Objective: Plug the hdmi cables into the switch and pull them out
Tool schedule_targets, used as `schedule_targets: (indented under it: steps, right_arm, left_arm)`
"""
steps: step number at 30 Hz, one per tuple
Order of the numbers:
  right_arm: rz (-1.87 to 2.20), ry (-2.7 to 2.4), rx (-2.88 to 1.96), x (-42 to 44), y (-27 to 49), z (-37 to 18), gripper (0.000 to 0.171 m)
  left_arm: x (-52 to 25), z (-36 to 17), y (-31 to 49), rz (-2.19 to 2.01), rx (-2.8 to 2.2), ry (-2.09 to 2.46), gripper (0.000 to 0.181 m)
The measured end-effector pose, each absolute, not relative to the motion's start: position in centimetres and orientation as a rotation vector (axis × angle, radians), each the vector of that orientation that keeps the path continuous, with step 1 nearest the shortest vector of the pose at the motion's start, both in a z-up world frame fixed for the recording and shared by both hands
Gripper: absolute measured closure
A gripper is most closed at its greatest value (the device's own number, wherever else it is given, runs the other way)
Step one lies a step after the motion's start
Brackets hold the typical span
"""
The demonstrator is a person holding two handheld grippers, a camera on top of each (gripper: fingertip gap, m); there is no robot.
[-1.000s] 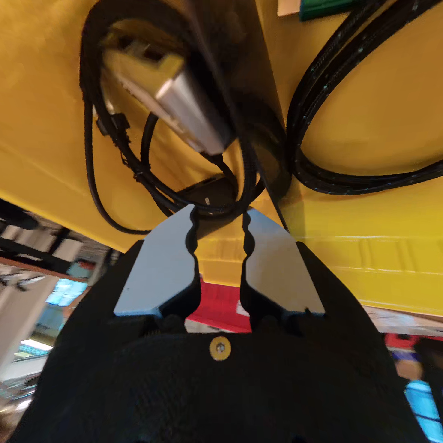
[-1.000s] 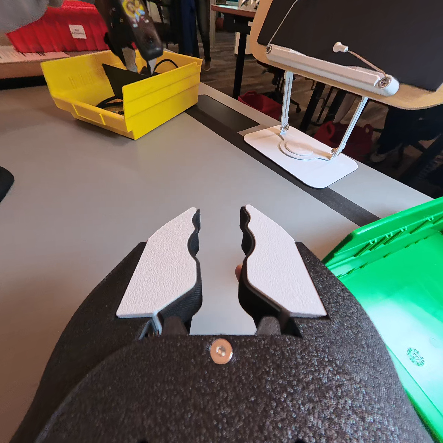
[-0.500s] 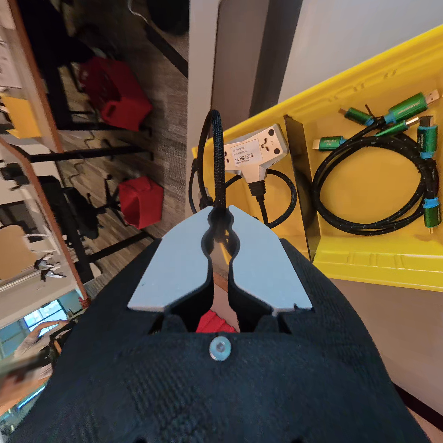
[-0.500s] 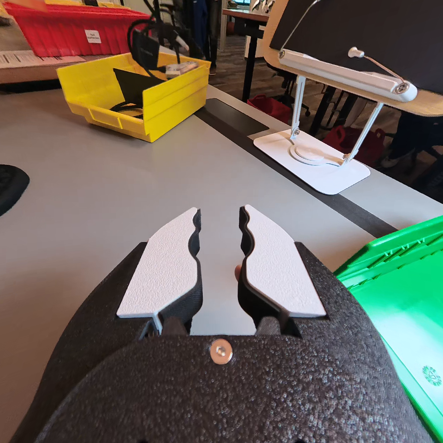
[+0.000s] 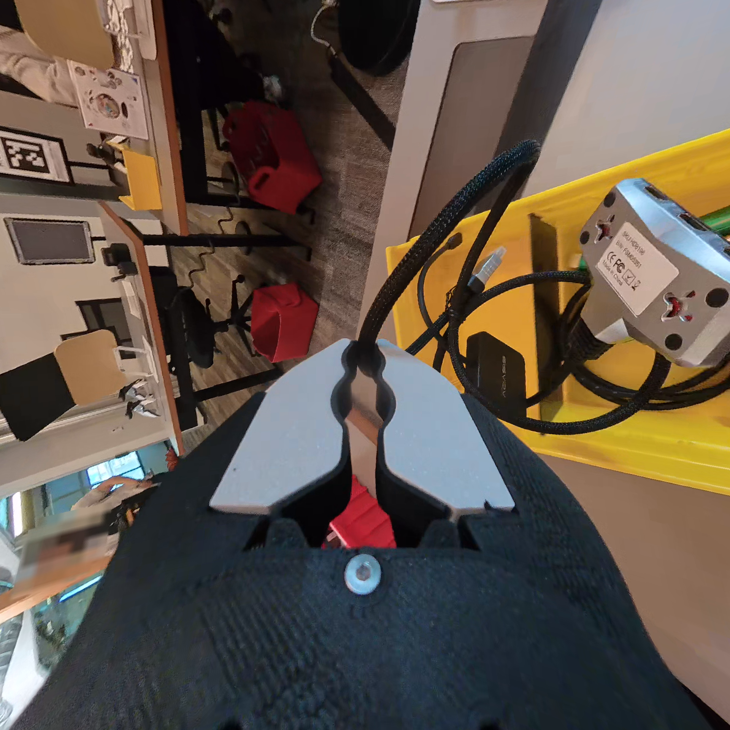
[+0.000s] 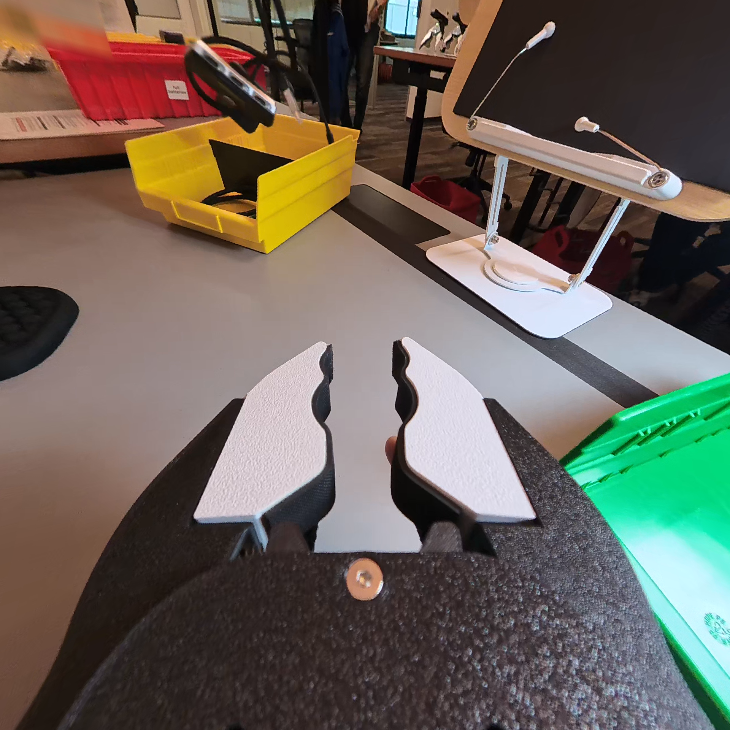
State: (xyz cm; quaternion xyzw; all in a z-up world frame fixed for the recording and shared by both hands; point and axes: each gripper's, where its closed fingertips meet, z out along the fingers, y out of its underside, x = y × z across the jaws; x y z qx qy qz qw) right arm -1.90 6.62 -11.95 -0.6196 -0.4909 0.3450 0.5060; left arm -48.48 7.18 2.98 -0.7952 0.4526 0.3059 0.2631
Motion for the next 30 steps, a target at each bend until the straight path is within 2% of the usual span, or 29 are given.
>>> schedule_targets:
  steps: [5,12,14,17,18,21,24,30]
  right_arm:
    - [0.830,-1.193,-1.504,-2.0,6.7,-12.4,0.143]
    - [0.823,-1.211,-1.512,-2.0,6.8,-13.0,0.143]
    - [0.823,-1.213,-1.515,-1.9,6.8,-13.1,0.143]
    - [0.824,-1.218,-1.516,-1.9,6.9,-13.3,0.143]
    - [0.826,-1.221,-1.517,-1.9,6.9,-13.4,0.143]
    - [0.834,-1.230,-1.520,-2.2,6.8,-13.5,0.143]
    - [0.828,-1.244,-1.520,-2.3,6.6,-13.8,0.143]
    - [0.813,-1.239,-1.506,-1.8,6.5,-13.3,0.143]
  left_arm:
    - [-51.9,1.5,8.3,0.951,-2.159,1.163,0.174]
    - [-55.0,-6.7,8.2,0.883,-2.327,1.119,0.172]
    - [-55.7,-8.4,7.6,0.845,-2.433,1.056,0.155]
    - [-54.0,-7.7,7.7,0.706,-2.425,0.976,0.134]
    - [-53.0,-6.9,8.0,0.666,-2.389,0.972,0.133]
    - [-49.4,-6.1,8.0,0.493,-2.335,1.005,0.141]
    - [-48.6,-8.3,7.3,0.485,-2.413,1.105,0.142]
    - [-56.6,-12.0,5.1,0.865,-2.689,1.144,0.143]
